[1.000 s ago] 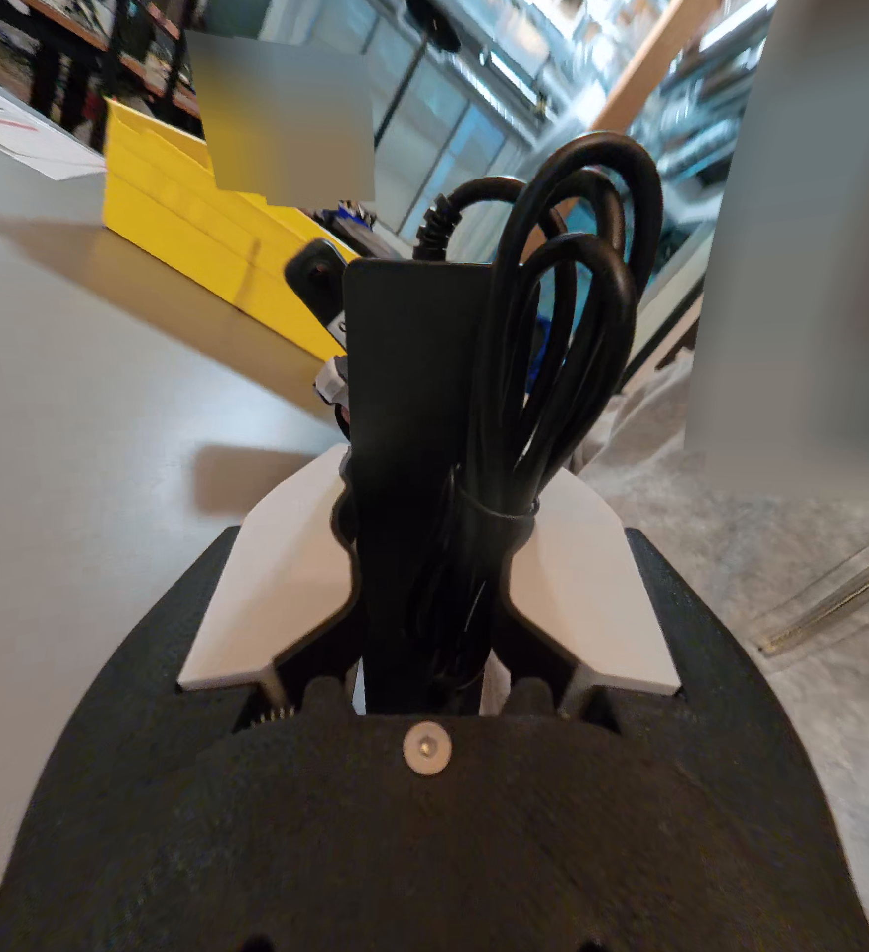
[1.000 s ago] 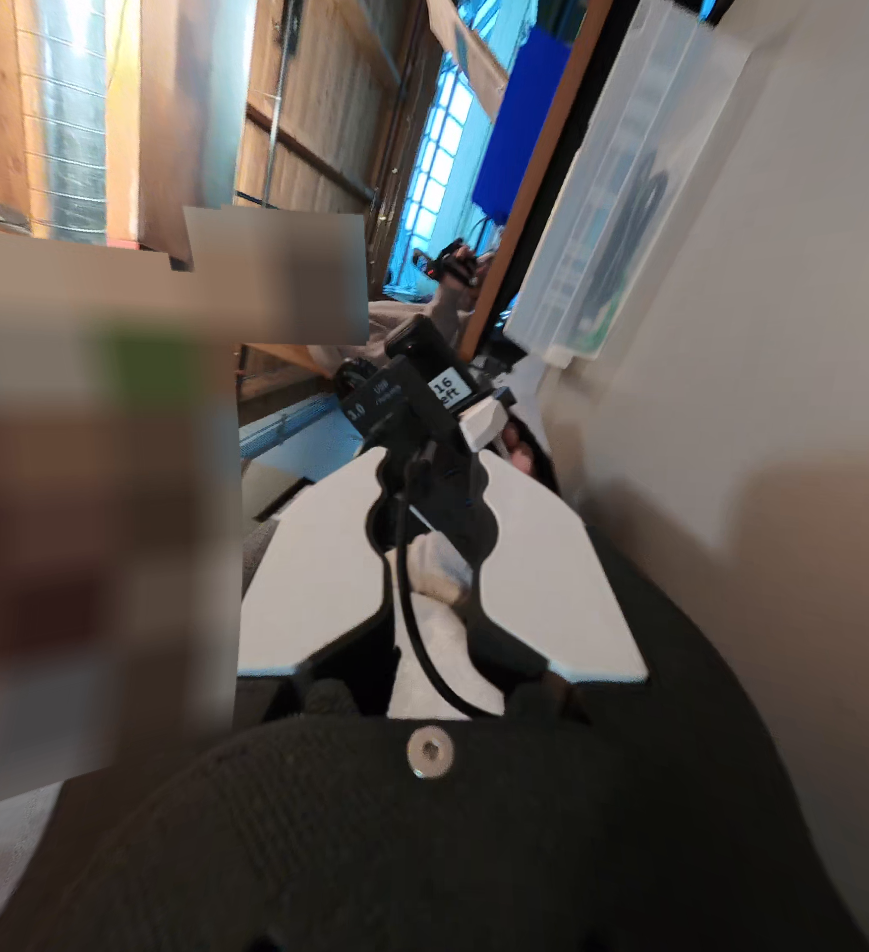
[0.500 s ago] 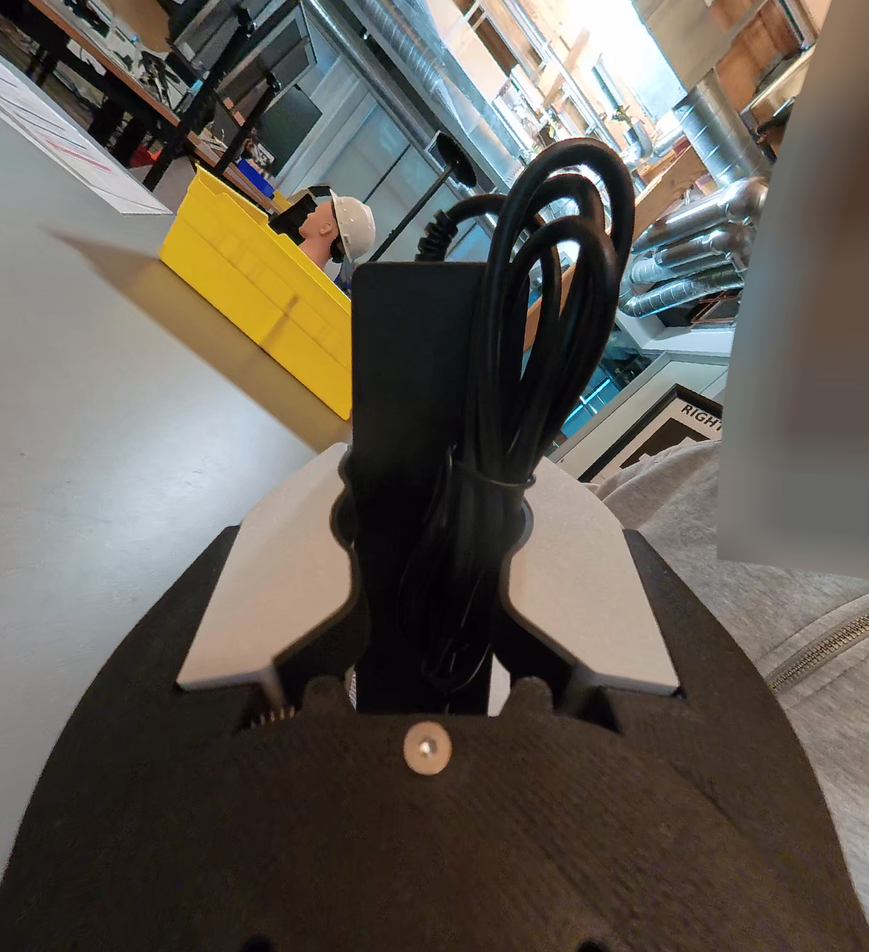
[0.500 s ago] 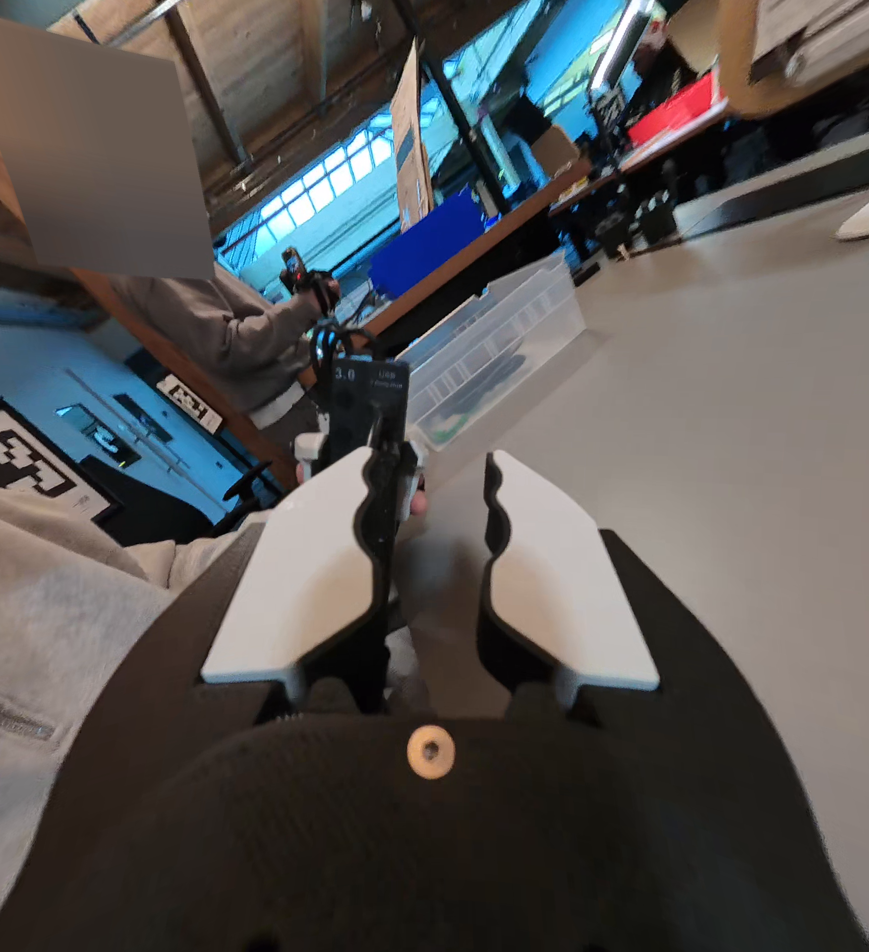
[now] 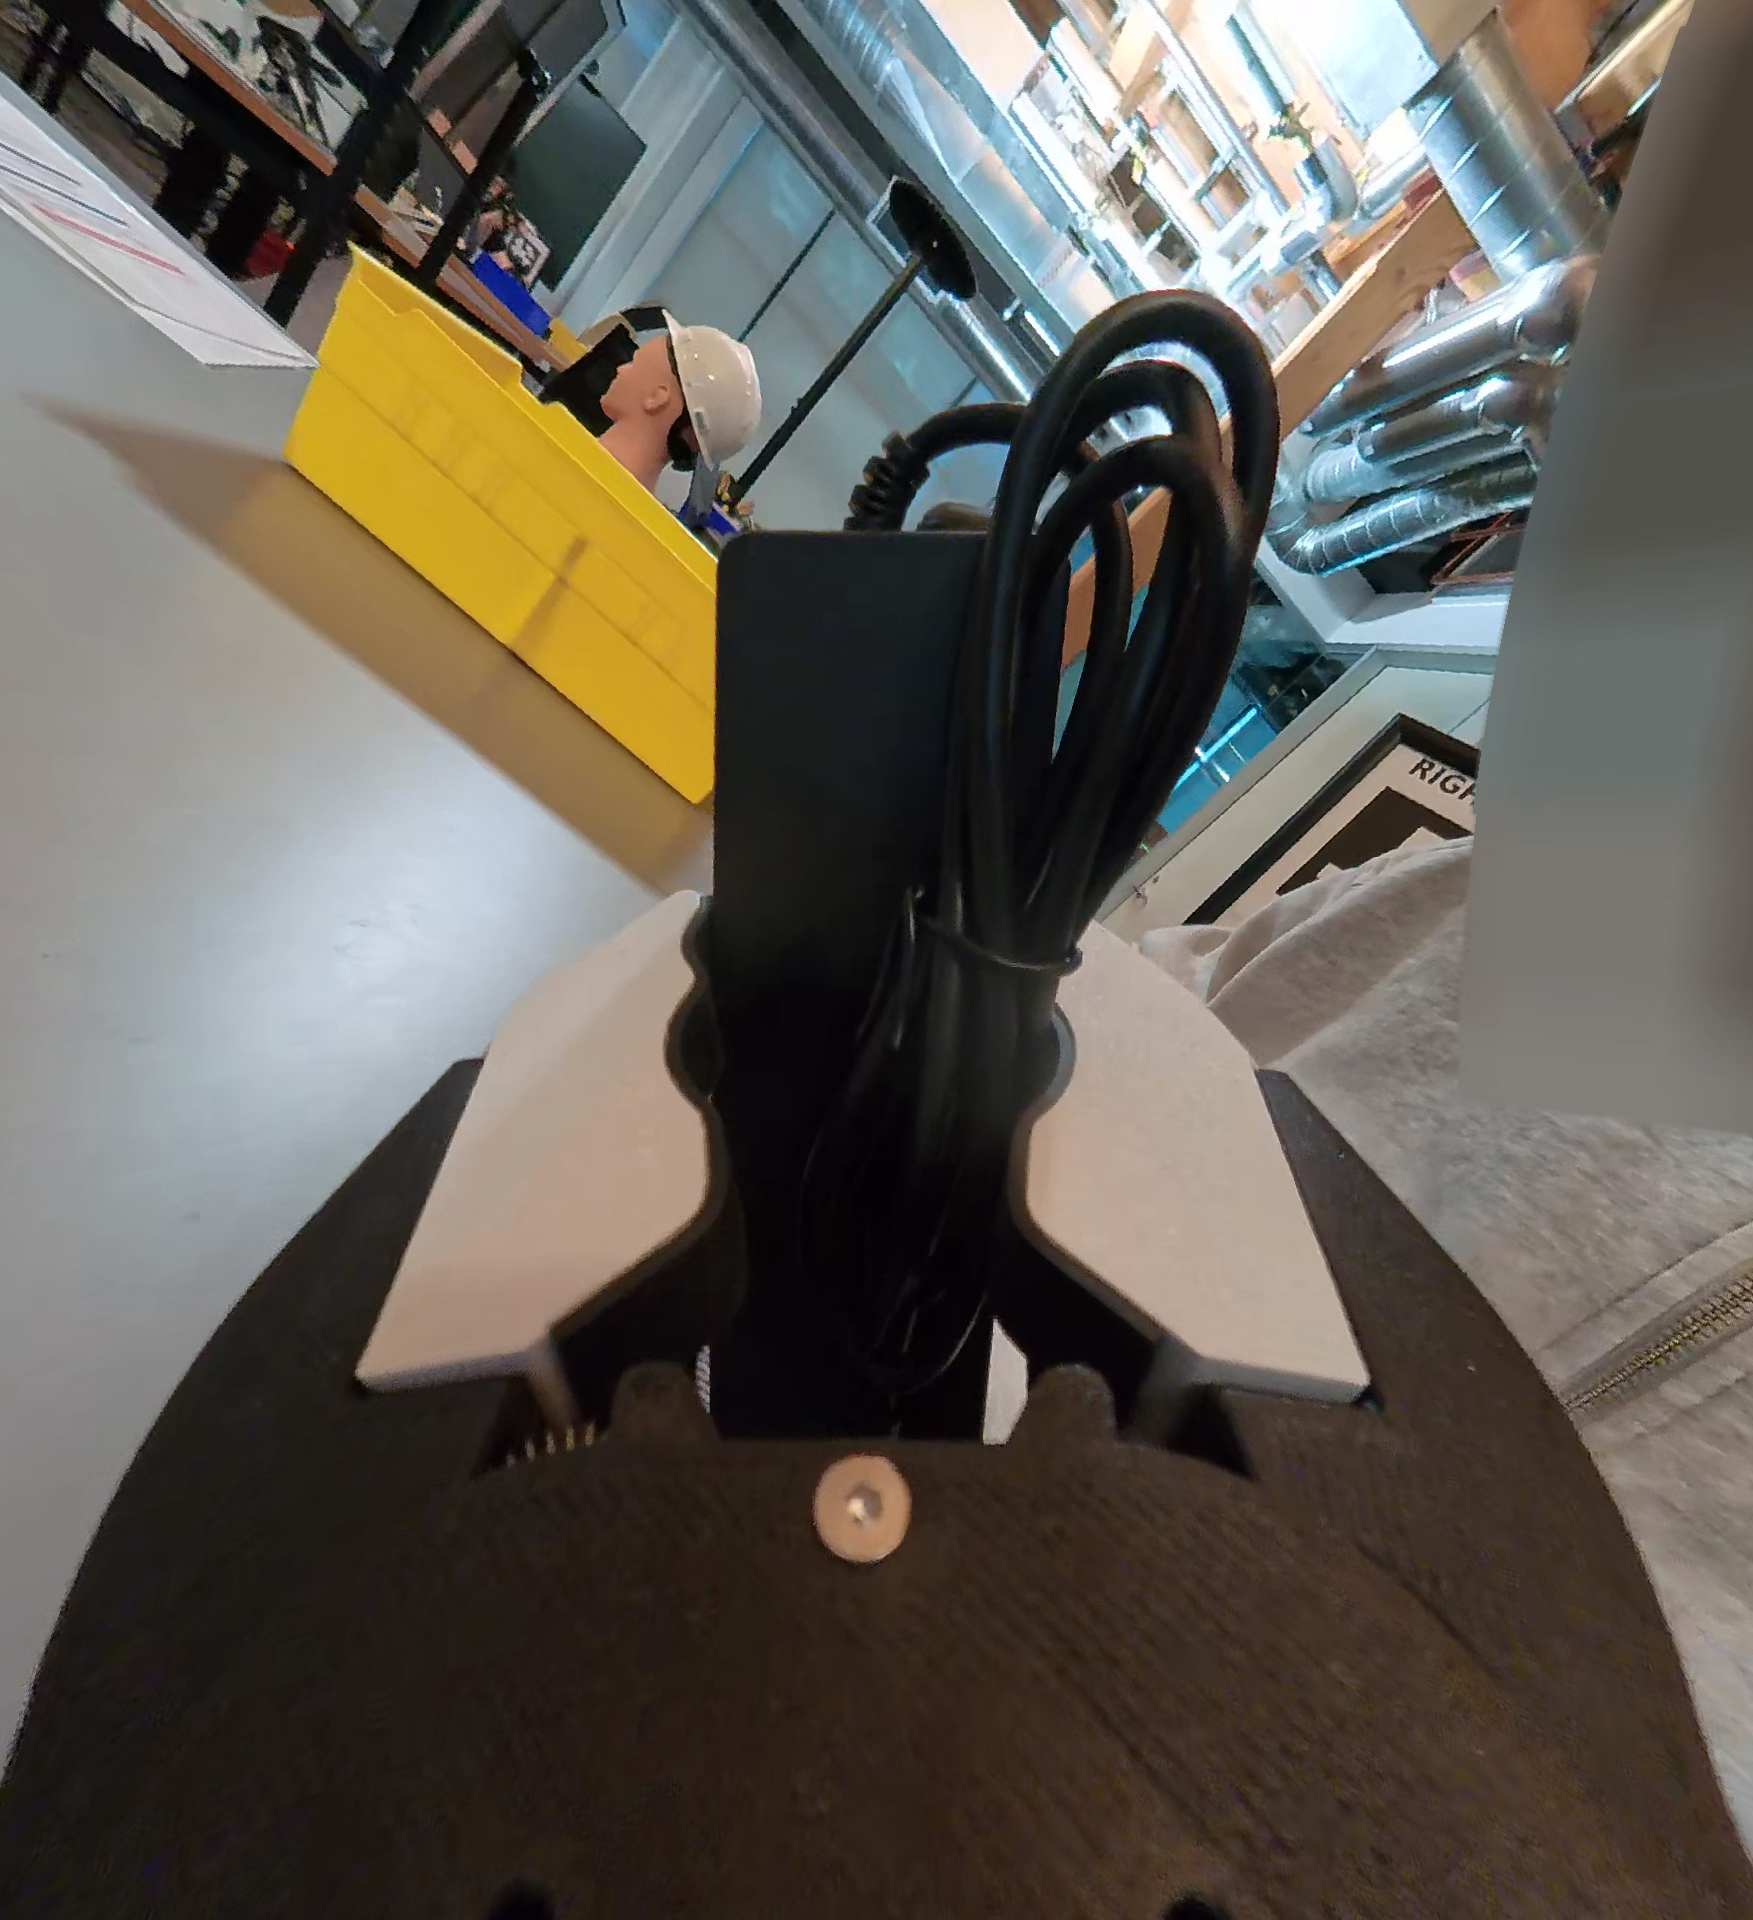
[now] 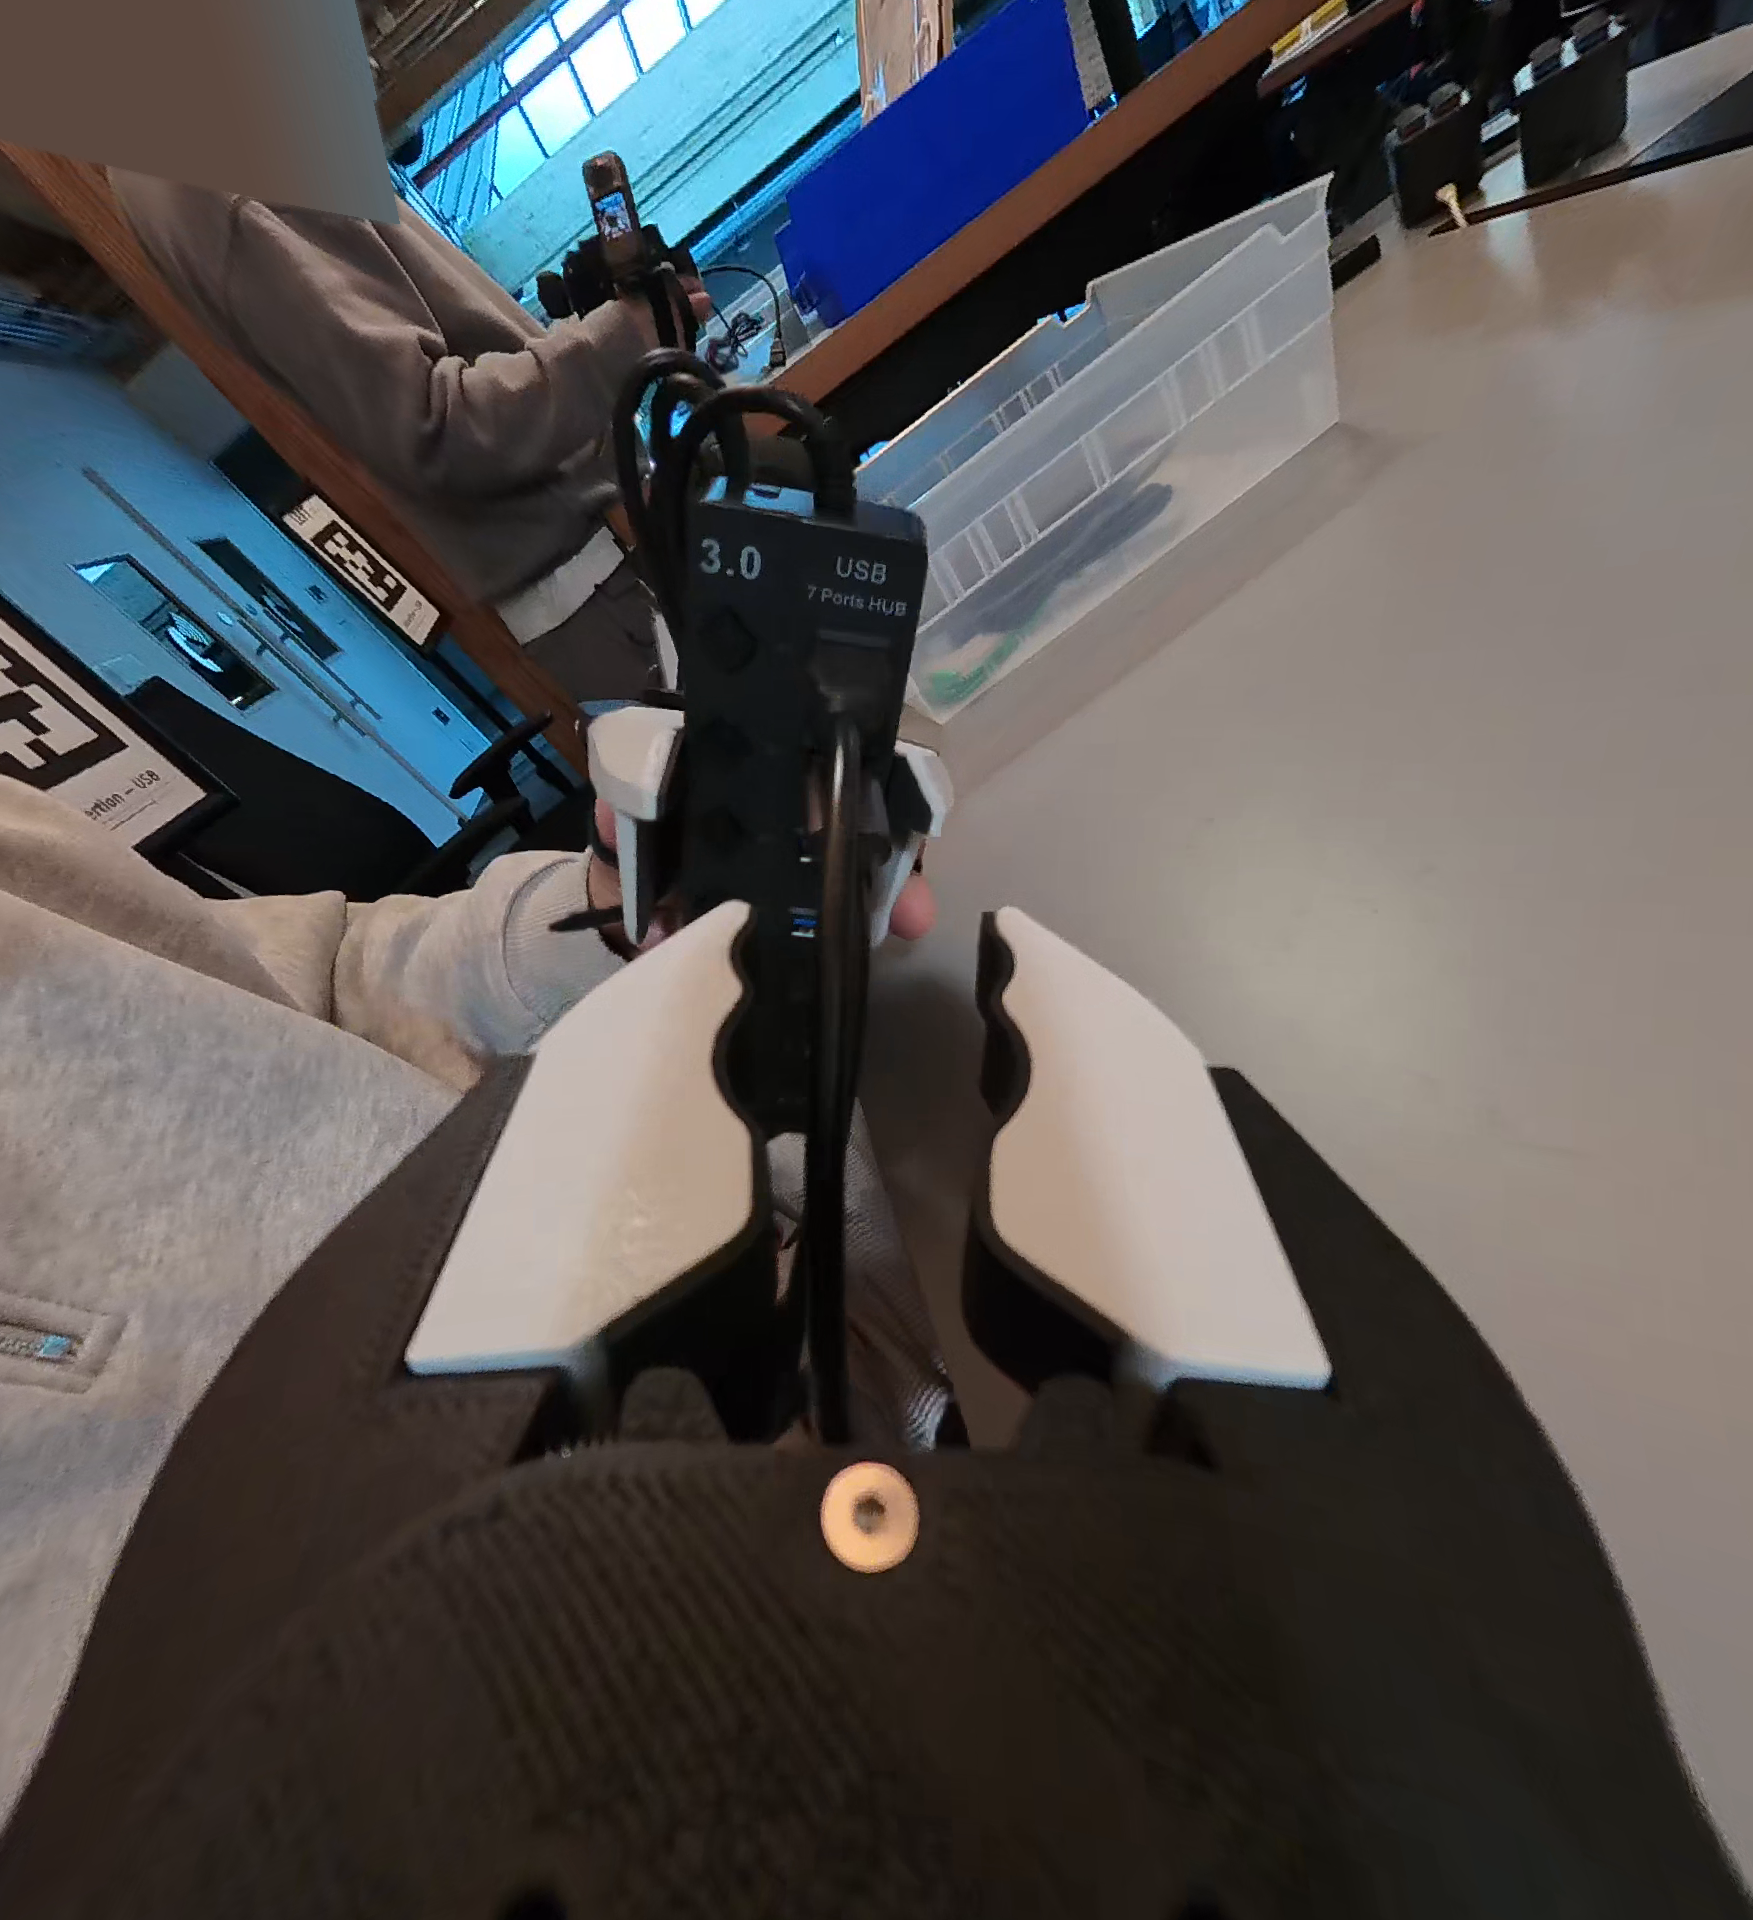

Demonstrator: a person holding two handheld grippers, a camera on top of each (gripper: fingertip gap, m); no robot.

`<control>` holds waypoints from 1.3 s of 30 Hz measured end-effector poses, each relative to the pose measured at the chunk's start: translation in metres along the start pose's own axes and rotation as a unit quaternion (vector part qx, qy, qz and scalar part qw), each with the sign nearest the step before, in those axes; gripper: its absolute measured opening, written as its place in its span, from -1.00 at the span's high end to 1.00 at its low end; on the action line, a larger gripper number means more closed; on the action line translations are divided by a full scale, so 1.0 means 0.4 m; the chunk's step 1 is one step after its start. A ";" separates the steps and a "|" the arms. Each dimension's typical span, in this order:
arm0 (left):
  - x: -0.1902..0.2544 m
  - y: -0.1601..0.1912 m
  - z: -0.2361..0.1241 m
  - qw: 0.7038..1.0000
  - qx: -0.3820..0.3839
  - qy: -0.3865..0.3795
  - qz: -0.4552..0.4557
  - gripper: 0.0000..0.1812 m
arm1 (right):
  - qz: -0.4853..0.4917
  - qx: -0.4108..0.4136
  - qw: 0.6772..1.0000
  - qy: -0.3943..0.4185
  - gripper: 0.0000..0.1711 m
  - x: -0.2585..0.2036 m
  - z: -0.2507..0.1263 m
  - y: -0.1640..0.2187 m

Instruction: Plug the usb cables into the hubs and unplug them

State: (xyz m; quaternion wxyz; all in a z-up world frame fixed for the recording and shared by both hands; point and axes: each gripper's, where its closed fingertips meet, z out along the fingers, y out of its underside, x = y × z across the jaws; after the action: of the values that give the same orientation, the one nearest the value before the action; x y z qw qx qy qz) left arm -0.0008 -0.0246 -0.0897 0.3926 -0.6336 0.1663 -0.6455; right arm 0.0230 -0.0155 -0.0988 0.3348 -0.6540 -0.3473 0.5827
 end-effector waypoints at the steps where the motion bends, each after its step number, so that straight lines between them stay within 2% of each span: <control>1: 0.002 0.005 0.004 1.000 -0.004 0.001 0.001 0.37 | 0.002 -0.002 1.000 0.000 0.55 0.000 0.001 0.002; 8: 0.000 0.027 0.015 1.000 -0.029 -0.005 0.009 0.37 | 0.002 -0.009 1.000 -0.012 0.90 -0.010 -0.005 0.004; 39: 0.008 0.064 0.026 0.996 -0.083 -0.013 0.013 0.36 | 0.024 -0.009 0.999 -0.033 0.91 -0.028 -0.011 0.001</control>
State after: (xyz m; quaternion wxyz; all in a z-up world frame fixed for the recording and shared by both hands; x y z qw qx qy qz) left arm 0.0170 -0.0401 -0.1043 0.3493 -0.6704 0.2226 -0.6156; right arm 0.0267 -0.0254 -0.0927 0.3031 -0.6456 -0.3482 0.6083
